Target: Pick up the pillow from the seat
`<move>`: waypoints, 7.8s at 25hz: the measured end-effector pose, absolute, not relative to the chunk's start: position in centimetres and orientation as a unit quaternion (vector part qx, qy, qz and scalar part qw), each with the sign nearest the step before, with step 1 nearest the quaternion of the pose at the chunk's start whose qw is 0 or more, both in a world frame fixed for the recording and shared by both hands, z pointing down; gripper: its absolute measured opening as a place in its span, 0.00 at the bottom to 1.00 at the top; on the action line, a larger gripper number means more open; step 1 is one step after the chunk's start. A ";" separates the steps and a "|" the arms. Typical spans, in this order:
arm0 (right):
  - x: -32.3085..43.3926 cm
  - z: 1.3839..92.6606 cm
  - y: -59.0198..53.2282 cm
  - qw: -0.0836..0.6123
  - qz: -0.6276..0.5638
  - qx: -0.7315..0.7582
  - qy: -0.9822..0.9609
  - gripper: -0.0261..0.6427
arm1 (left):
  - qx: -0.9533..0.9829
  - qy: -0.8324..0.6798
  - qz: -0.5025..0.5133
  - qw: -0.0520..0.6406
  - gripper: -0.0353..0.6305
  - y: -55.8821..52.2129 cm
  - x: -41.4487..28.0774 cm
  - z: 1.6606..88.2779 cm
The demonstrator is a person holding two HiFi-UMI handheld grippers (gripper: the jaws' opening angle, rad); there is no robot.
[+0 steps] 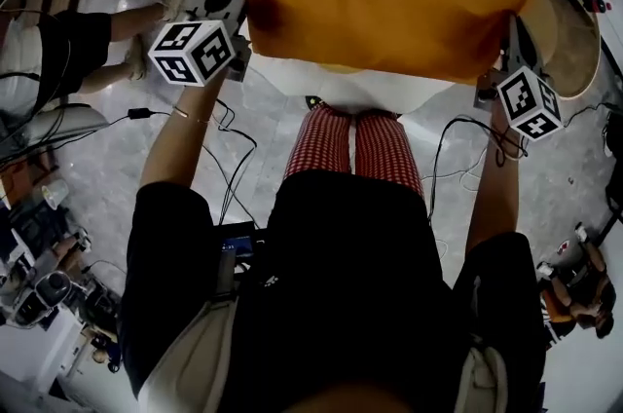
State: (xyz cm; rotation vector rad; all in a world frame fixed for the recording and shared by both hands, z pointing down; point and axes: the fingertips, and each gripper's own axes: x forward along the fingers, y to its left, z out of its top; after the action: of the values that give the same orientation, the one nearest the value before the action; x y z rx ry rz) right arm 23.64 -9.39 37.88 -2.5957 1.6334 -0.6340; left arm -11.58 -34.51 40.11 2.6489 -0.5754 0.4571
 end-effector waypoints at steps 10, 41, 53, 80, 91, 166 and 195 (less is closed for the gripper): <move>24.2 36.3 -9.8 0.019 -0.197 -0.830 0.522 0.07 | 0.946 -0.197 0.176 0.190 0.07 -34.3 -11.0 39.7; 23.8 30.3 -9.9 0.069 -0.166 -0.820 0.543 0.07 | 0.951 -0.204 0.139 0.187 0.07 -34.2 -11.8 33.3; 24.0 28.2 -9.5 0.086 -0.154 -0.812 0.556 0.07 | 0.953 -0.210 0.126 0.177 0.07 -33.8 -11.8 30.6; 25.0 22.9 -9.2 0.107 -0.120 -0.801 0.577 0.07 | 0.959 -0.220 0.070 0.162 0.07 -32.8 -11.3 24.4; 25.2 19.7 -9.2 0.118 -0.090 -0.795 0.589 0.07 | 0.963 -0.221 0.040 0.148 0.07 -32.6 -11.2 21.5; 25.1 14.6 -8.7 0.128 -0.052 -0.801 0.582 0.07 | 0.972 -0.194 -0.016 0.132 0.07 -31.2 -11.0 15.6; 25.6 15.1 -8.7 0.125 -0.066 -0.804 0.578 0.07 | 0.969 -0.192 -0.010 0.153 0.07 -31.1 -10.7 15.8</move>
State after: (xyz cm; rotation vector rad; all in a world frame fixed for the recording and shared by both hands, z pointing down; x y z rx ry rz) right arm 25.59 -8.70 15.07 -2.3424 1.6847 -0.1937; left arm -10.67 -31.05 15.80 2.7801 -0.5495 -0.0297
